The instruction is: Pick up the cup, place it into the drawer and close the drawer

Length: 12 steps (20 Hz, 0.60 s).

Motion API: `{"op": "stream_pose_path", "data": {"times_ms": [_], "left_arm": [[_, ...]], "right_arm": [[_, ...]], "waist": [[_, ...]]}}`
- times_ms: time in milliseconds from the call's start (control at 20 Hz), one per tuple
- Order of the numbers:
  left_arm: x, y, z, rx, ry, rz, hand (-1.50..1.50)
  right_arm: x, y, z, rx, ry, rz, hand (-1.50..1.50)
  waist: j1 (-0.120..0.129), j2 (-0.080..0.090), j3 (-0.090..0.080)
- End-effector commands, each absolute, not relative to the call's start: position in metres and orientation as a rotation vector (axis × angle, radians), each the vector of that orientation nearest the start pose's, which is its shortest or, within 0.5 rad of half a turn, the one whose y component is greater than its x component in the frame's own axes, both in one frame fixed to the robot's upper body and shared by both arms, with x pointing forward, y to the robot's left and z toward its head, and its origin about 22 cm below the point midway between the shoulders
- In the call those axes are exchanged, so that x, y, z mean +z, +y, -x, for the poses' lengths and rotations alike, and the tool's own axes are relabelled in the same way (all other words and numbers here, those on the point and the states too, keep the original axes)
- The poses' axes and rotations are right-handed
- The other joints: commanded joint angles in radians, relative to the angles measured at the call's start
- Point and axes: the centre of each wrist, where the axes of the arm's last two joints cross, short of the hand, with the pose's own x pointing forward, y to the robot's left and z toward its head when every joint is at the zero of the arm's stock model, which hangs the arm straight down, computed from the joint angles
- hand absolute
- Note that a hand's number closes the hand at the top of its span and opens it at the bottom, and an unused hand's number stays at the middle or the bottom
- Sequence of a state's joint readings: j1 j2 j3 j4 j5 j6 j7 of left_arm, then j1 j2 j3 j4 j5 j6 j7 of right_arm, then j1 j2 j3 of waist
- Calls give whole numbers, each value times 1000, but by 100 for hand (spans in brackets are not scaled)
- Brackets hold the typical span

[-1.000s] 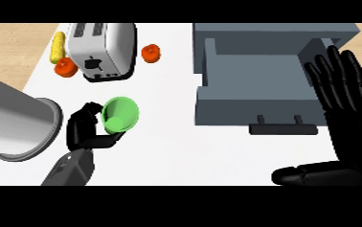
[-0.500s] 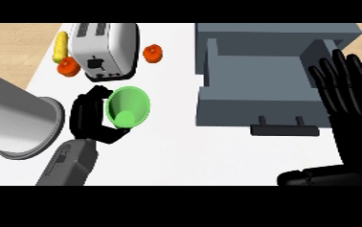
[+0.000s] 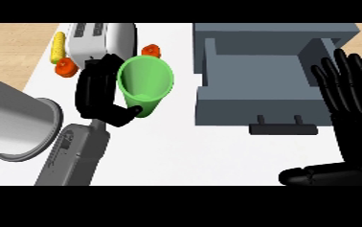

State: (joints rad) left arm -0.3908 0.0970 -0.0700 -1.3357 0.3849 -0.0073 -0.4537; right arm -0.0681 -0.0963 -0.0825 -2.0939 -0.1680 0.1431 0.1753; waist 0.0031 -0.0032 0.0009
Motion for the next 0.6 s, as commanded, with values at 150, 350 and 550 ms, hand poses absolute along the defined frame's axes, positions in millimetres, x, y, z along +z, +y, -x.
{"op": "stream_pose_path", "data": {"times_ms": [150, 350, 550], "left_arm": [[115, 160, -345, 59, -2129, 398, 150], [138, 152, -365, 27, -2098, 348, 150], [169, 109, -363, -9, -2102, 345, 150]], "right_arm": [[142, -250, -226, 141, -1986, -136, -150], [141, -237, -218, 178, -2000, -129, -150], [137, -240, -214, 133, -1972, -128, -150]], "waist": [[-5, 3, -1], [-9, 3, -1], [-9, 2, -1]]}}
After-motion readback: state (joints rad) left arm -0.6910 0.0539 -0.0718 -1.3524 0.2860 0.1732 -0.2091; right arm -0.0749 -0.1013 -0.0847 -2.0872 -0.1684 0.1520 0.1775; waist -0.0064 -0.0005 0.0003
